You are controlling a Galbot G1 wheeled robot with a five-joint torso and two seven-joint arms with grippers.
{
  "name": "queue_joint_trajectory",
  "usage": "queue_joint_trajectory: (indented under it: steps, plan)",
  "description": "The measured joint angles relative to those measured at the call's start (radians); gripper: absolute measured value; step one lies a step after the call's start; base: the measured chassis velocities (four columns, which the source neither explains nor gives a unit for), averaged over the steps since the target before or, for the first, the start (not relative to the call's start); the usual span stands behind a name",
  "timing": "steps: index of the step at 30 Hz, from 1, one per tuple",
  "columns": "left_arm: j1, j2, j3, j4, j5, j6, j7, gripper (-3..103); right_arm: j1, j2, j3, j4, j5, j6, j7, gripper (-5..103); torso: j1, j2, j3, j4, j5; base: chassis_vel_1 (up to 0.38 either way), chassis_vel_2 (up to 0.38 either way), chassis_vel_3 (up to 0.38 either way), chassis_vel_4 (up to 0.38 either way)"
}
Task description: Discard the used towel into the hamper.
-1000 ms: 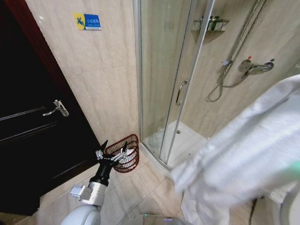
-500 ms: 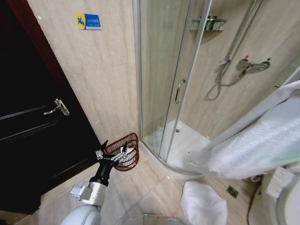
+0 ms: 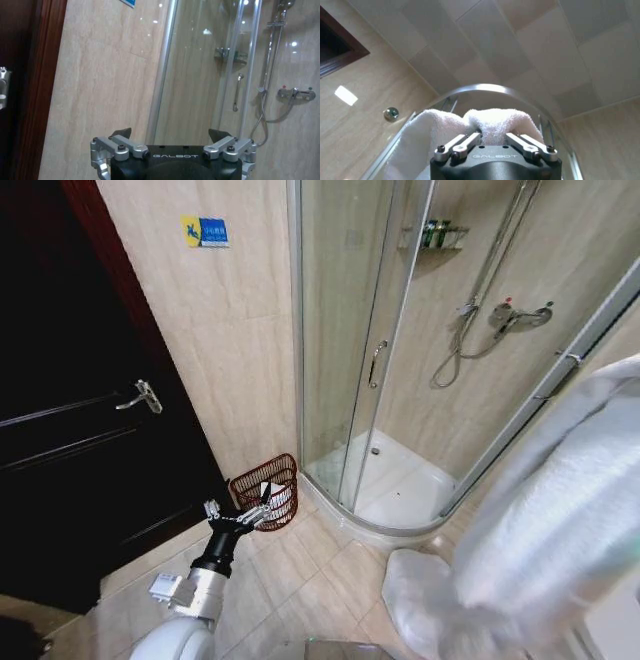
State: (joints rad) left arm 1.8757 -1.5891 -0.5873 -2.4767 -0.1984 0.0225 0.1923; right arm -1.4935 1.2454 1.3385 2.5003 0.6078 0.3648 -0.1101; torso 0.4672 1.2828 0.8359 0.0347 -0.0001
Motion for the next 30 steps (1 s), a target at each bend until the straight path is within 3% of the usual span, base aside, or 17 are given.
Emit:
queue_joint_trajectory:
  steps: [30]
  plan:
    - [0.0,0.0,0.0,0.0,0.0,0.0,0.0,100,-0.004,-0.002,-0.023,0.0,-0.002,0.061,-0.037,8,0.0,0.0,0.0,0.0004,0.0002,0.071,0.08,0.088,0.074]
